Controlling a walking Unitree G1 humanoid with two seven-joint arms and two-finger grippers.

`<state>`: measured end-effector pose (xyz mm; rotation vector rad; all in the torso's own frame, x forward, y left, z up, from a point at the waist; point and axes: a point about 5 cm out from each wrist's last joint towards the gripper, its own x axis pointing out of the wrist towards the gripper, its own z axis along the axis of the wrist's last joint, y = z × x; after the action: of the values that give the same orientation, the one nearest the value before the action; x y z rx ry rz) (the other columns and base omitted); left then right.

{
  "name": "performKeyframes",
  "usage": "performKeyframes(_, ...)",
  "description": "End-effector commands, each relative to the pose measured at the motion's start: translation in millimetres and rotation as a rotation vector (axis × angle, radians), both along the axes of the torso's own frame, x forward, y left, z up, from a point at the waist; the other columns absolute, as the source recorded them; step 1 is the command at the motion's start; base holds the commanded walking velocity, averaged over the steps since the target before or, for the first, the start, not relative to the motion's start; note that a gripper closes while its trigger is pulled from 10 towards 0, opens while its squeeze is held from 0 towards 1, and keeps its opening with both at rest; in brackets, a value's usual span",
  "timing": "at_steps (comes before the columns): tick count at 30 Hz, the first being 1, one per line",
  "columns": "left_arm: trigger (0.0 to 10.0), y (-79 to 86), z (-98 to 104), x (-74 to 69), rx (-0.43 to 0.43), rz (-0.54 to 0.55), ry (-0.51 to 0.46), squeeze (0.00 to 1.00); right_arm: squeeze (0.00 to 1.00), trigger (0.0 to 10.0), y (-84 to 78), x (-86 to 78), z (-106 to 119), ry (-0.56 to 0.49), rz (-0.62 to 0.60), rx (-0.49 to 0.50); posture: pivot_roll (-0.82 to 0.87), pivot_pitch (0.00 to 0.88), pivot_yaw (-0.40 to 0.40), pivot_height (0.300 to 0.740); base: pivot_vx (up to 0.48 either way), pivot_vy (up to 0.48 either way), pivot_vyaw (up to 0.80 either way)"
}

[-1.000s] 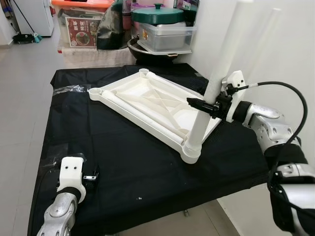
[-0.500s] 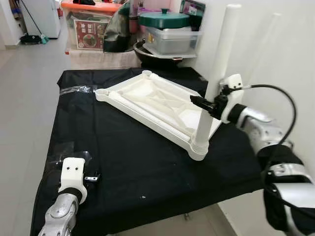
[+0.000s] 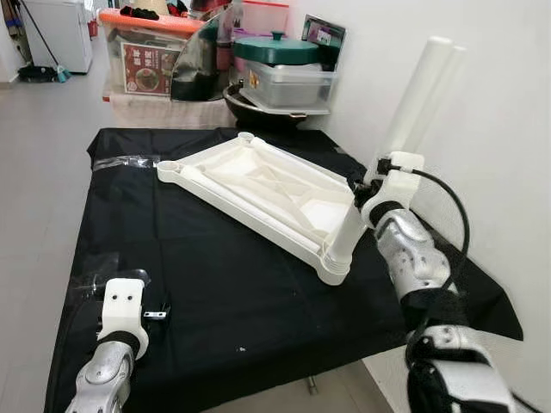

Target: Building children table

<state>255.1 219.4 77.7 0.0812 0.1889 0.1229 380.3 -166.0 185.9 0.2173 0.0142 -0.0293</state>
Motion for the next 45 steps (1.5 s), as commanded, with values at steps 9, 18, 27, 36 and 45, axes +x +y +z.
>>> performKeyframes(9, 10.0, -2.6, -14, -3.3, -0.009, -0.004, 0.070, 0.00, 0.00, 0.0, 18.4, -19.3, -60, 0.349, -0.196, 0.038, 0.11, 0.000, -0.132, 0.740, 0.000, 0.000, 0.00)
performKeyframes(18, 10.0, -0.2, -14, -2.8, -0.004, 0.008, 0.077, 0.00, 0.00, 0.0, 34.3, -24.4, -61, 0.464, -0.416, 0.088, 0.11, 0.000, -0.129, 0.740, 0.000, 0.000, 0.00)
performKeyframes(27, 10.0, -1.3, -15, -3.0, -0.003, 0.000, 0.082, 0.00, 0.00, 10.0, 35.9, -28.0, -43, 0.441, -0.394, 0.102, 0.10, 0.000, -0.122, 0.740, 0.000, 0.000, 0.00)
performKeyframes(36, 10.0, -2.7, -16, -2.7, -0.005, -0.004, 0.084, 0.00, 0.00, 10.0, 39.4, -27.7, -21, 0.406, -0.375, 0.136, 0.09, 0.000, -0.122, 0.740, 0.000, 0.000, 0.00)
performKeyframes(45, 10.0, -3.2, -17, -2.4, -0.006, -0.005, 0.086, 0.00, 0.00, 10.0, 38.7, -32.0, -13, 0.407, -0.349, 0.156, 0.09, 0.000, -0.121, 0.740, 0.000, 0.000, 0.00)
